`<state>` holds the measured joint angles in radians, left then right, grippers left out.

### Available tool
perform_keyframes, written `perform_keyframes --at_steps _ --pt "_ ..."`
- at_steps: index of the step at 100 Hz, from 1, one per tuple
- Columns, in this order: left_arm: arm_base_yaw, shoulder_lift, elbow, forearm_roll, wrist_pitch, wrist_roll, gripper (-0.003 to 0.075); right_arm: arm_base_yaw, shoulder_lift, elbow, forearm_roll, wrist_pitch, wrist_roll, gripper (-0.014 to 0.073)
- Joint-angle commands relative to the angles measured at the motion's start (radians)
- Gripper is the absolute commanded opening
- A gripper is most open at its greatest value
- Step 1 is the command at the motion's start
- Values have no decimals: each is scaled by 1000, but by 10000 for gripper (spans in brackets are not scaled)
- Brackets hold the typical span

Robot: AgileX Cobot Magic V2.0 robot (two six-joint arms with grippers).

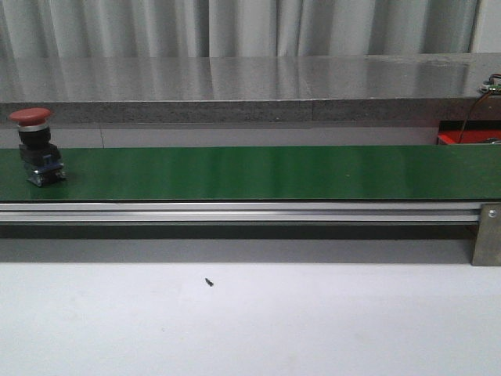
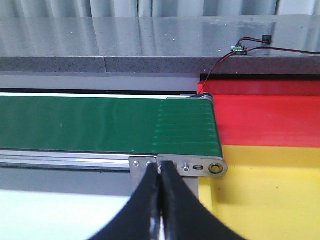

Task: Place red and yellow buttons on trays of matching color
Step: 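Grasp a second red button with the left gripper and lower it onto the belt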

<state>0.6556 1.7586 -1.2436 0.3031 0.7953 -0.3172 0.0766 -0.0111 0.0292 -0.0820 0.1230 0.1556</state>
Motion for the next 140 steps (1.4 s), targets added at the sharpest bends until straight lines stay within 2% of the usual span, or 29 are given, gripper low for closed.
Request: perform_keyframes --at_steps 1,52,62,116,130,140 --pt "9 -37 -27 23 -36 -17 642 -2 -17 -18 -10 -83 -3 -67" --pt "21 63 -27 -20 -51 -24 641 -2 -17 -18 -10 -83 -3 -67" --pt "21 65 -27 -22 -51 -24 620 -2 -17 -18 -10 -83 -3 -67" --pt "21 64 -27 -22 -37 -24 130 -2 -17 -18 -10 -83 -3 -67" --pt "21 24 -27 -22 -21 -24 38 -2 -17 -18 -10 -83 -3 -67" --pt "19 -37 -27 -28 -11 -24 10 -2 -17 -18 -10 -83 -3 -67"
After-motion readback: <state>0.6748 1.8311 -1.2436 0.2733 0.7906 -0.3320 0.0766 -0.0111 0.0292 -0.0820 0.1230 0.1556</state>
